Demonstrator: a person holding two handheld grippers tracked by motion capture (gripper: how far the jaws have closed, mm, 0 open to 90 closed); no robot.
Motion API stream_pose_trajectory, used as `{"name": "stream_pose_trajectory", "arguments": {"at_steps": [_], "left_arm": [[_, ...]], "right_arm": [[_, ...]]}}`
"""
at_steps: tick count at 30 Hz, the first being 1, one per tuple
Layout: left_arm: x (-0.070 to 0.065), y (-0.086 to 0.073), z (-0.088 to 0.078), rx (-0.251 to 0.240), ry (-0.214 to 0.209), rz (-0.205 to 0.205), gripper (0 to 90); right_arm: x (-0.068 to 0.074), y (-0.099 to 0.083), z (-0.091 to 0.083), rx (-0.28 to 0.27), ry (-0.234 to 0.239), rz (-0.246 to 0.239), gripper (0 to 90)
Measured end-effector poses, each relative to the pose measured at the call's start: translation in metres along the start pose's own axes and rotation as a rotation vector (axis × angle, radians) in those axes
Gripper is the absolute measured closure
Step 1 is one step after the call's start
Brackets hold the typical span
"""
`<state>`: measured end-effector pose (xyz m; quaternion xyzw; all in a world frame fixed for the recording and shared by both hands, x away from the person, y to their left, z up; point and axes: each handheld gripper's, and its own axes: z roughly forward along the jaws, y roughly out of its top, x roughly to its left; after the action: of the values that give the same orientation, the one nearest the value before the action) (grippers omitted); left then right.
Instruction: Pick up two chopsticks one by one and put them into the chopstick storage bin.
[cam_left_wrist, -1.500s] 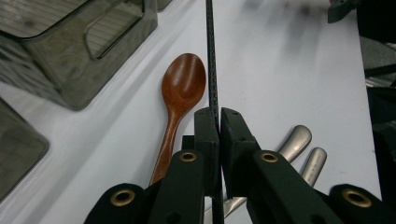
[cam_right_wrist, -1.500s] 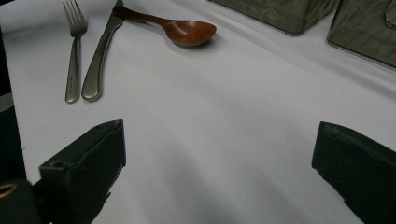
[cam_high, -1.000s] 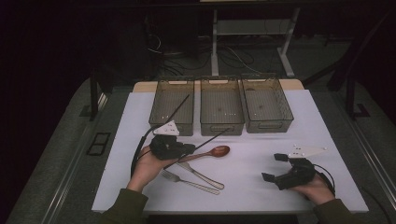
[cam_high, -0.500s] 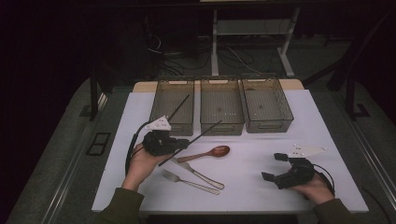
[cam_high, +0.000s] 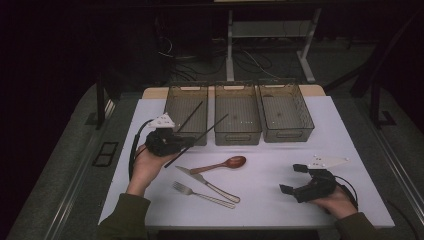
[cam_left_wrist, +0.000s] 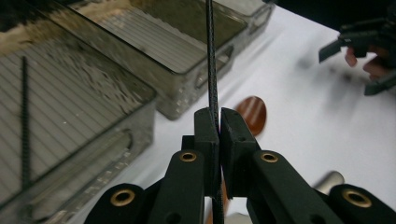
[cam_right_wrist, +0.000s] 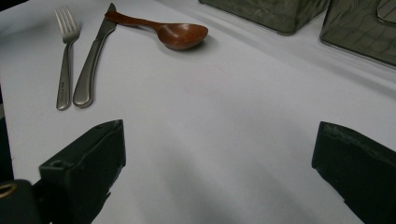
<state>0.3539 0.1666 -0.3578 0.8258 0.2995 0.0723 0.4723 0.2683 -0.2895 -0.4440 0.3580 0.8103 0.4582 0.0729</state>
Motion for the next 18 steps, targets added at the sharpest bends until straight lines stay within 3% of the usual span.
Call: {"name": "stream_pose_trajectory", "arguments": {"at_steps": [10, 18], "left_arm": [[0.022, 0.01, 0.001, -0.016, 0.052, -0.035, 85.3], [0.039, 0.019, 0.003, 0.004, 0.121, -0.064, 85.3]], "right_arm": [[0.0, 0.0, -0.001, 0.002, -0.002, 0.004, 2.2], [0.0, 0.0, -0.001, -0.003, -0.003, 0.006, 2.2]]}}
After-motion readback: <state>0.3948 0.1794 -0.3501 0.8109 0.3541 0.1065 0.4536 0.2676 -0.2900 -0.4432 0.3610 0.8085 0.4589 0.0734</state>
